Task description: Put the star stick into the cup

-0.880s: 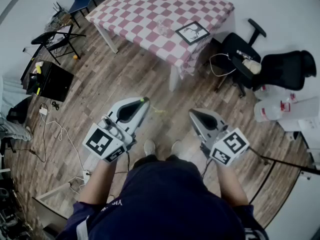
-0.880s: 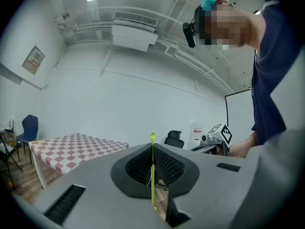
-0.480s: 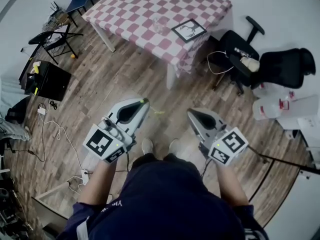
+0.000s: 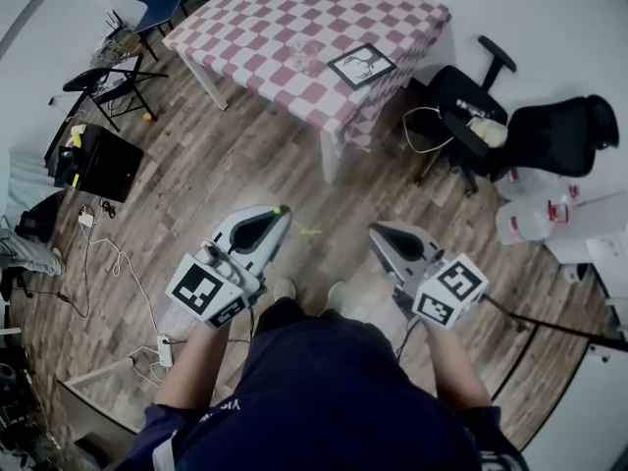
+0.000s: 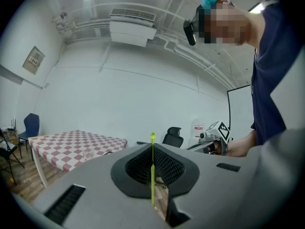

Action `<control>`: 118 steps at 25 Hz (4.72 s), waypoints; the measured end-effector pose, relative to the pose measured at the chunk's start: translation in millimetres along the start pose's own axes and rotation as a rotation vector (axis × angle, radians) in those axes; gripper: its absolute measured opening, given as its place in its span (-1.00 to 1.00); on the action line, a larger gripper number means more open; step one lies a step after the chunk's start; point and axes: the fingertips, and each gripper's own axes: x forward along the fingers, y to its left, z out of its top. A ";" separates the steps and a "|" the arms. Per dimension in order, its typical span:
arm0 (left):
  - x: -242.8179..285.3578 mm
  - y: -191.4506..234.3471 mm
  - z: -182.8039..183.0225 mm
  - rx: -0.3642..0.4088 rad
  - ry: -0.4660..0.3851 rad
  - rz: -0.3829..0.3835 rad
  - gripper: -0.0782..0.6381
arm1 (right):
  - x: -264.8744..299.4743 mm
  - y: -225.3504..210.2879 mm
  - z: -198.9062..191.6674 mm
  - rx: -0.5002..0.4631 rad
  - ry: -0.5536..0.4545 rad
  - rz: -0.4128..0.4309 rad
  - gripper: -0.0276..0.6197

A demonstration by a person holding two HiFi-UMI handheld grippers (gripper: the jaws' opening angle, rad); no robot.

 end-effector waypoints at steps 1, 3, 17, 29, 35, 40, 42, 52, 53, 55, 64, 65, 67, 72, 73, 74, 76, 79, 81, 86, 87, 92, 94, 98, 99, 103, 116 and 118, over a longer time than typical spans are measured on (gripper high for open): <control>1.1 -3.3 0.4 0.005 0.005 0.006 -0.69 | -4.2 -1.7 -0.3 0.001 -0.001 0.005 -0.87; 3.1 -9.2 2.6 0.020 0.009 0.018 -0.69 | -12.5 -5.8 -0.1 0.005 -0.009 0.012 -0.87; 47.7 10.2 11.9 0.041 0.010 0.024 -0.69 | -22.4 -50.4 14.4 0.029 -0.026 0.006 -0.87; 100.2 127.8 0.1 -0.009 0.013 0.024 -0.69 | 59.9 -134.1 40.2 0.081 0.001 -0.059 -0.87; 119.1 225.6 7.2 -0.036 0.020 0.020 -0.69 | 145.7 -168.0 67.4 0.094 0.025 -0.079 -0.87; 137.0 304.4 20.1 -0.048 0.011 0.008 -0.69 | 204.9 -194.7 93.5 0.095 0.039 -0.111 -0.87; 144.2 329.0 21.9 -0.054 0.009 0.001 -0.69 | 222.1 -206.6 99.2 0.094 0.053 -0.133 -0.87; 175.2 399.5 20.7 -0.083 0.011 -0.026 -0.69 | 274.7 -243.1 110.4 0.111 0.100 -0.174 -0.87; 177.9 403.1 20.5 -0.083 0.012 -0.026 -0.69 | 278.3 -245.7 111.8 0.108 0.101 -0.171 -0.87; 183.2 409.5 19.1 -0.085 0.016 -0.021 -0.69 | 283.6 -250.8 113.9 0.104 0.106 -0.163 -0.87; 225.9 435.5 23.1 -0.115 0.007 0.030 -0.69 | 288.3 -294.0 127.6 0.079 0.116 -0.124 -0.87; 231.6 438.5 24.8 -0.115 0.005 0.042 -0.69 | 288.9 -300.0 129.3 0.075 0.118 -0.111 -0.87; 242.8 445.1 29.3 -0.103 0.005 0.071 -0.69 | 290.6 -312.4 132.2 0.073 0.122 -0.084 -0.87; 278.4 465.4 39.4 -0.074 0.012 0.125 -0.69 | 289.1 -347.9 138.2 0.079 0.137 -0.034 -0.87; 286.6 469.4 40.7 -0.069 0.014 0.131 -0.69 | 288.2 -355.4 139.5 0.080 0.141 -0.028 -0.87; 295.0 473.3 41.5 -0.063 0.017 0.135 -0.69 | 287.2 -363.1 140.9 0.081 0.144 -0.023 -0.87; 312.1 480.6 41.1 -0.051 0.030 0.139 -0.69 | 285.2 -378.0 143.0 0.088 0.150 -0.018 -0.87; 337.8 490.0 32.3 -0.035 0.070 0.130 -0.69 | 282.3 -397.0 140.3 0.109 0.160 -0.017 -0.87; 354.9 494.1 20.8 -0.029 0.106 0.110 -0.69 | 281.2 -408.0 136.7 0.121 0.167 -0.021 -0.87; 386.0 496.6 -12.5 -0.014 0.193 0.057 -0.69 | 280.4 -428.9 124.4 0.153 0.178 -0.037 -0.87; 389.2 496.8 -18.9 -0.017 0.208 0.051 -0.69 | 280.3 -431.4 121.6 0.162 0.181 -0.040 -0.87; 398.6 497.4 -44.8 -0.033 0.267 0.028 -0.69 | 281.5 -440.6 110.1 0.200 0.196 -0.052 -0.87; 401.1 497.6 -52.6 -0.040 0.285 0.018 -0.69 | 281.8 -442.5 106.3 0.207 0.200 -0.053 -0.87; 409.9 500.9 -58.8 -0.053 0.290 -0.001 -0.69 | 282.5 -445.5 100.9 0.220 0.205 -0.062 -0.87; 413.1 502.5 -59.4 -0.053 0.290 -0.005 -0.69 | 282.7 -445.9 99.3 0.224 0.208 -0.064 -0.87; 427.2 506.9 -65.6 -0.060 0.293 -0.013 -0.69 | 281.1 -446.8 90.4 0.242 0.217 -0.071 -0.87; 452.4 527.2 -100.2 -0.095 0.338 0.024 -0.68 | 270.7 -462.0 74.4 0.282 0.230 -0.097 -0.87; 453.6 528.1 -108.7 -0.099 0.355 0.029 -0.68 | 269.8 -465.1 72.4 0.286 0.231 -0.098 -0.87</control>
